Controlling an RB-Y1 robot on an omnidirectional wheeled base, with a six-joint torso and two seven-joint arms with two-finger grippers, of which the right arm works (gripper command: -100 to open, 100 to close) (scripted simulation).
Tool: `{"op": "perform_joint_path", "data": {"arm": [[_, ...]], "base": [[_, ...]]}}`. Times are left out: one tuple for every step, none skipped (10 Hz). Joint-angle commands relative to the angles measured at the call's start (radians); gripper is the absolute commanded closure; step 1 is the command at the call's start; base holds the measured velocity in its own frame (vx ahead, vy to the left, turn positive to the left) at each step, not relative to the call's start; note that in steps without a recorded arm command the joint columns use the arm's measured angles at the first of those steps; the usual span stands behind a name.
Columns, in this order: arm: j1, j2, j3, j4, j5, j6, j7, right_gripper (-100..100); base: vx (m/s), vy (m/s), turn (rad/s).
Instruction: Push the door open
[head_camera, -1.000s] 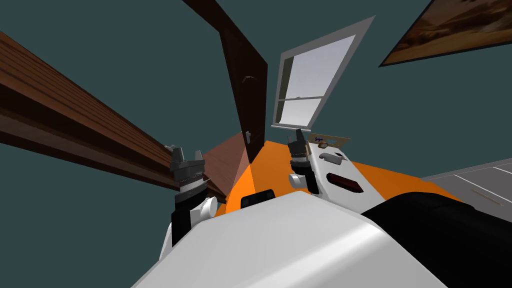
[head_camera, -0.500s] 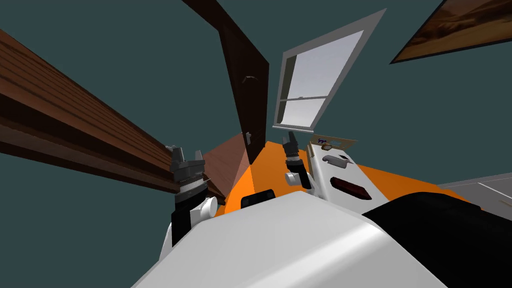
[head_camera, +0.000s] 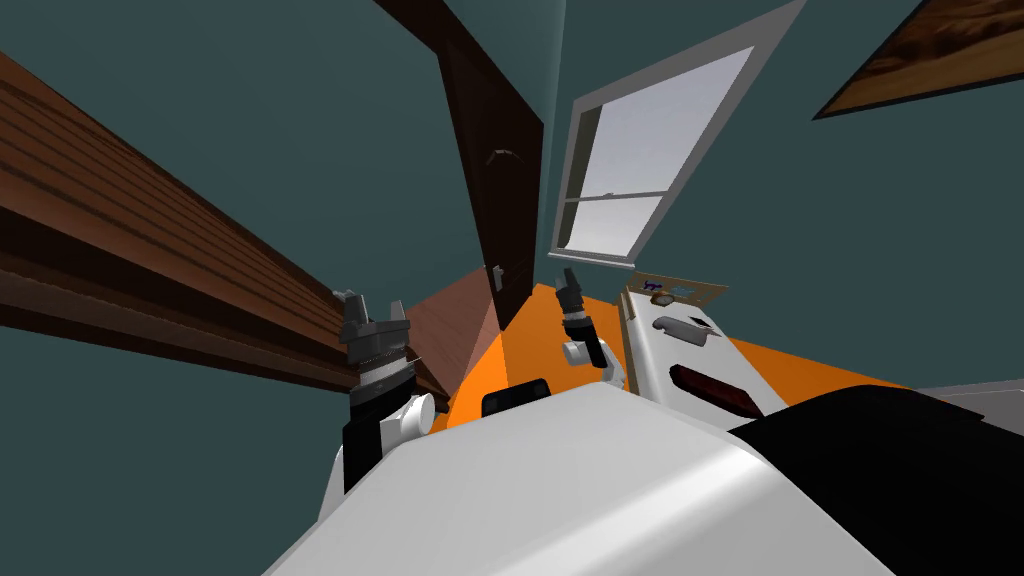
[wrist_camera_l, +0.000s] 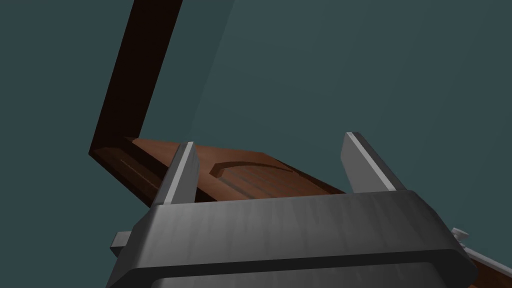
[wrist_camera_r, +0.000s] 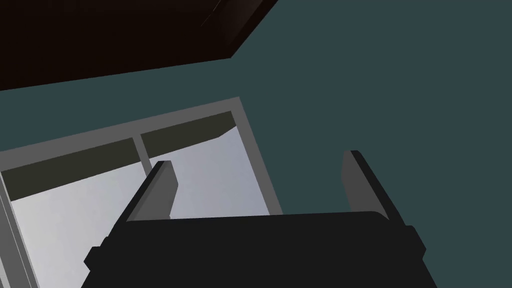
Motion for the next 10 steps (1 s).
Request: {"op": "perform_joint_path", "data": {"arm": [[-0.032, -0.005, 0.013, 0.05, 0.01, 0.0, -0.019, -100], [-0.054, -0.009, 0.019, 0.078, 0.014, -0.002, -0.03, -100], [-0.054, -0.009, 0.019, 0.092, 0.014, -0.002, -0.03, -100], [-0.078, -0.013, 0.025, 0.133, 0.02, -0.004, -0.042, -100], [-0.102, -0.017, 0.032, 0.159, 0.025, -0.007, -0.055, -100], [-0.102, -0.017, 0.032, 0.174, 0.025, -0.007, -0.055, -100], [-0.127, -0.02, 0.038, 0.207, 0.031, -0.009, -0.067, -100], [-0.127, -0.02, 0.038, 0.216, 0.031, -0.009, -0.067, -100], [-0.152, -0.024, 0.045, 0.255, 0.036, -0.011, -0.08, -100], [-0.152, -0.024, 0.045, 0.258, 0.036, -0.011, -0.08, -100]], "base": [[0.086, -0.095, 0.084], [0.093, -0.088, 0.076], [0.066, -0.054, 0.018], [0.05, -0.055, 0.049], [0.059, -0.059, 0.086], [0.05, -0.055, 0.034], [0.058, -0.058, 0.059], [0.039, -0.04, 0.03], [0.039, -0.042, 0.054], [0.039, -0.041, 0.031]]}}
